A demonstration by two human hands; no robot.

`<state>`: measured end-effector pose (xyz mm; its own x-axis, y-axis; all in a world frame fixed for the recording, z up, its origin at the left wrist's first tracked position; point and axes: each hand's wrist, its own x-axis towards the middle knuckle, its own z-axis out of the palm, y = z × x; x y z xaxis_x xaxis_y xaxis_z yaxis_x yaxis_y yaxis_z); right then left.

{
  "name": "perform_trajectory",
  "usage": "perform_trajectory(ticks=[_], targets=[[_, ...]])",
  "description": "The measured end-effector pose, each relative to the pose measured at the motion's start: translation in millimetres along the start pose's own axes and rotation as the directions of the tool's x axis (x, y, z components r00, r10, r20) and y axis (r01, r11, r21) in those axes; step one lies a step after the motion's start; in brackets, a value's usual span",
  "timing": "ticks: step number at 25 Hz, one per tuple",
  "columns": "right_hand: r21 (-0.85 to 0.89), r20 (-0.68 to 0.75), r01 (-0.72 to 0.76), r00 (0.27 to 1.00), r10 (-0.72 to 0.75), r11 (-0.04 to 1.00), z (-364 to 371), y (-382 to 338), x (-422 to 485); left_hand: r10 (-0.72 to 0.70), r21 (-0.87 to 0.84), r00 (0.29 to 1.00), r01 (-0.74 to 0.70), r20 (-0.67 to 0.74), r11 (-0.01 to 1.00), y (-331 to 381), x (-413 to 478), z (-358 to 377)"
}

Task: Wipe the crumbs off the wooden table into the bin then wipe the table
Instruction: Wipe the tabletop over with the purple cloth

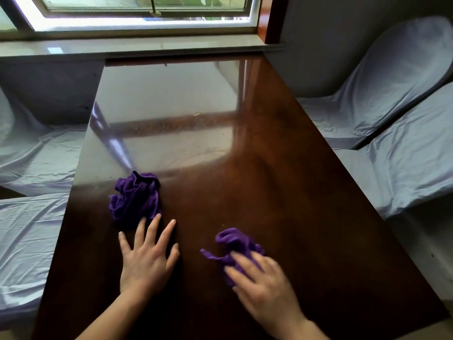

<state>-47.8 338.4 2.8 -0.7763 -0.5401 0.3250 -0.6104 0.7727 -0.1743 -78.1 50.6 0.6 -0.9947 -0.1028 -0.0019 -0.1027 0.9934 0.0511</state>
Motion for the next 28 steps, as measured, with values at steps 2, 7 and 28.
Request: perform_trajectory(ticks=[2, 7, 28], targets=[[-0.076, -0.012, -0.153, 0.988, 0.152, 0.985, -13, 46, 4, -0.01, -0.016, 1.0, 0.01, -0.01, 1.0, 0, 0, 0], [-0.043, -0.108, -0.626, 0.778, 0.619, 0.779, -7, 80, 80, -0.025, -0.051, 0.999, 0.023, -0.026, 0.998, 0, 0, -1], [-0.056, -0.158, -0.524, 0.845, 0.511, 0.85, -28, 66, -40, -0.109, -0.099, 0.993, 0.113, 0.047, 0.989, -40, -95, -10]])
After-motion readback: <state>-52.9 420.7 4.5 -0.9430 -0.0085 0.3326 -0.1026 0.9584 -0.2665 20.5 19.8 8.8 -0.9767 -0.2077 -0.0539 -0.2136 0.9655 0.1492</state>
